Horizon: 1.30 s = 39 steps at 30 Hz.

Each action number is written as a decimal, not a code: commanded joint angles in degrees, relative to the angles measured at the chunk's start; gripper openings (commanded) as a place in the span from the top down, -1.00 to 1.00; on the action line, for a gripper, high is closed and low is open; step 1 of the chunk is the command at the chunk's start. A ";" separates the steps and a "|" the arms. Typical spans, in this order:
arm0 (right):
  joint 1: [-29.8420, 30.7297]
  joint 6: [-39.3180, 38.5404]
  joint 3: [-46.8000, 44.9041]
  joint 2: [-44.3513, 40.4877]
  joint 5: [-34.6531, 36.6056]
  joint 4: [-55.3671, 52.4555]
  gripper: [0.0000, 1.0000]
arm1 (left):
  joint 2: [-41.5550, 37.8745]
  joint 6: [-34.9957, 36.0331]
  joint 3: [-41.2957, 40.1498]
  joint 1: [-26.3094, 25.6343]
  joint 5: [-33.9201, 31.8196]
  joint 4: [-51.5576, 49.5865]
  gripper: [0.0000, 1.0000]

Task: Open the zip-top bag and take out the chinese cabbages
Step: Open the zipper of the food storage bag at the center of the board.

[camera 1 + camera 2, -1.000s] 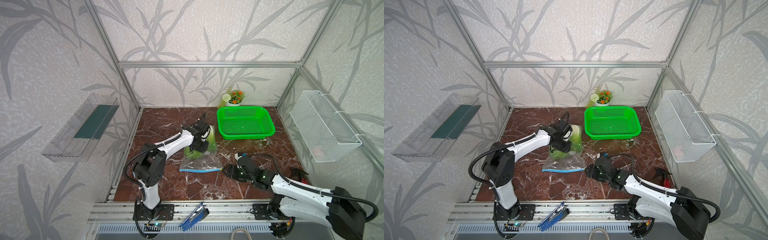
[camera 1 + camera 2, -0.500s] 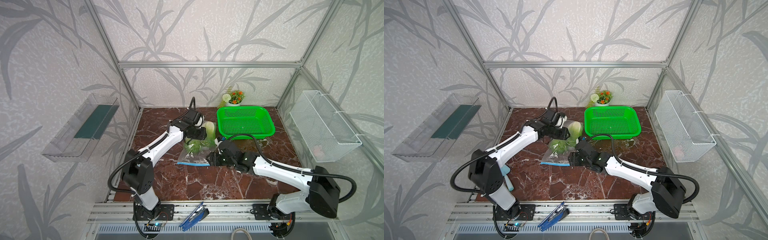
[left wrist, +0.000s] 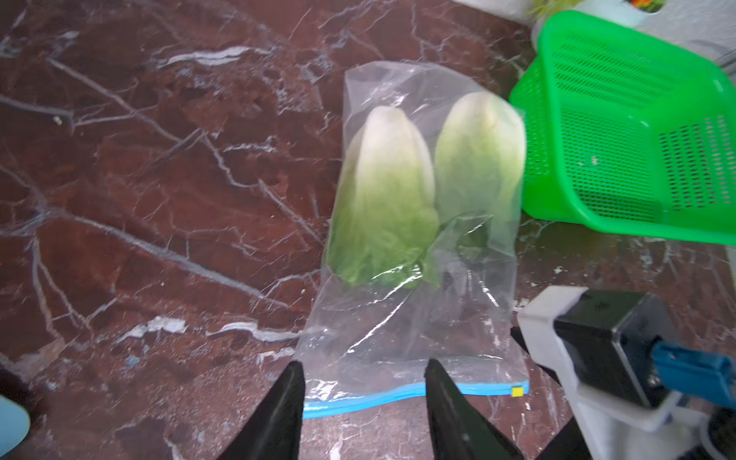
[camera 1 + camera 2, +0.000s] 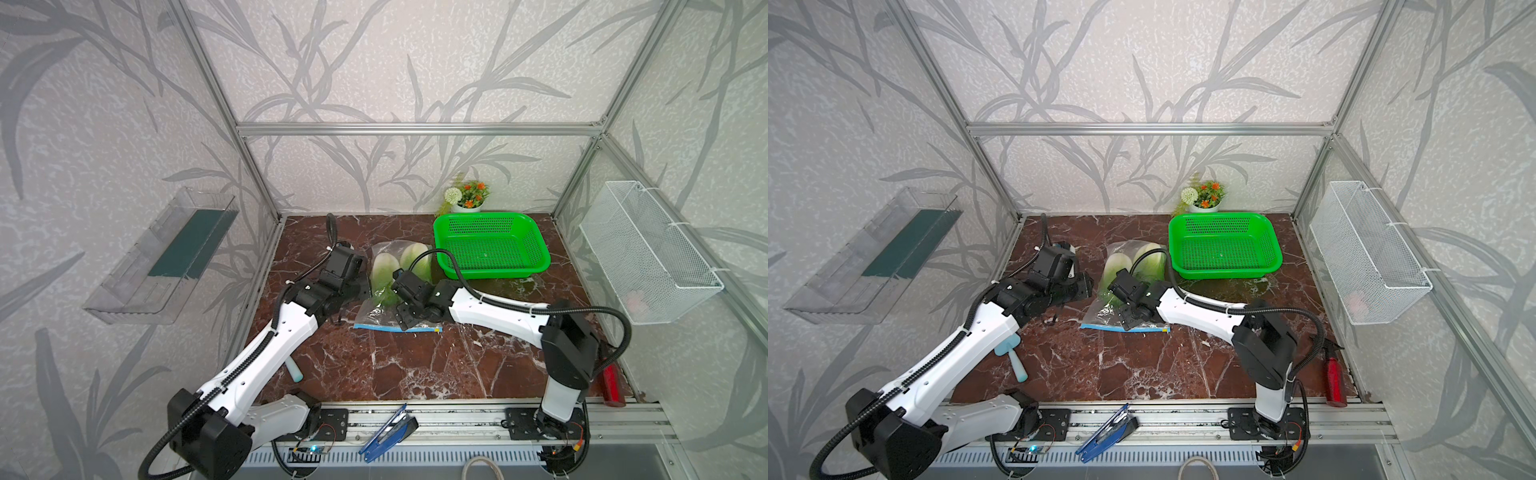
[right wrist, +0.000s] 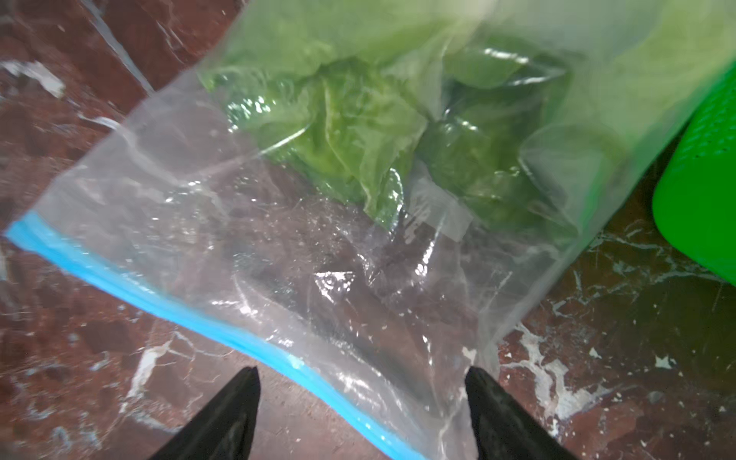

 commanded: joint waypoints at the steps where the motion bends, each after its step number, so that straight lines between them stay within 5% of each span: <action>1: 0.18 -3.73 2.87 3.61 4.80 -6.72 -0.60 | -2.39 -3.05 -0.15 0.26 -2.19 -1.27 0.03; 17: -1.47 -3.94 7.32 14.95 -1.53 -3.64 -0.07 | -3.86 -2.04 -1.31 0.69 -1.46 -1.00 0.03; 25: -1.66 -2.61 7.63 16.83 -4.89 -4.28 1.00 | -4.53 -1.82 -1.48 1.02 -1.29 -1.29 0.03; 31: -1.82 -3.80 8.07 12.68 -3.51 -4.10 1.00 | -6.74 -1.51 -3.52 1.05 -1.49 -4.47 0.25; 36: -1.67 -6.09 6.93 6.41 -7.78 -1.27 1.00 | -5.82 -2.09 -6.44 1.05 3.78 -8.11 0.24; 39: 0.67 -8.11 4.81 2.48 -7.79 1.02 0.13 | -4.88 -5.28 -8.77 1.06 4.60 -8.31 0.19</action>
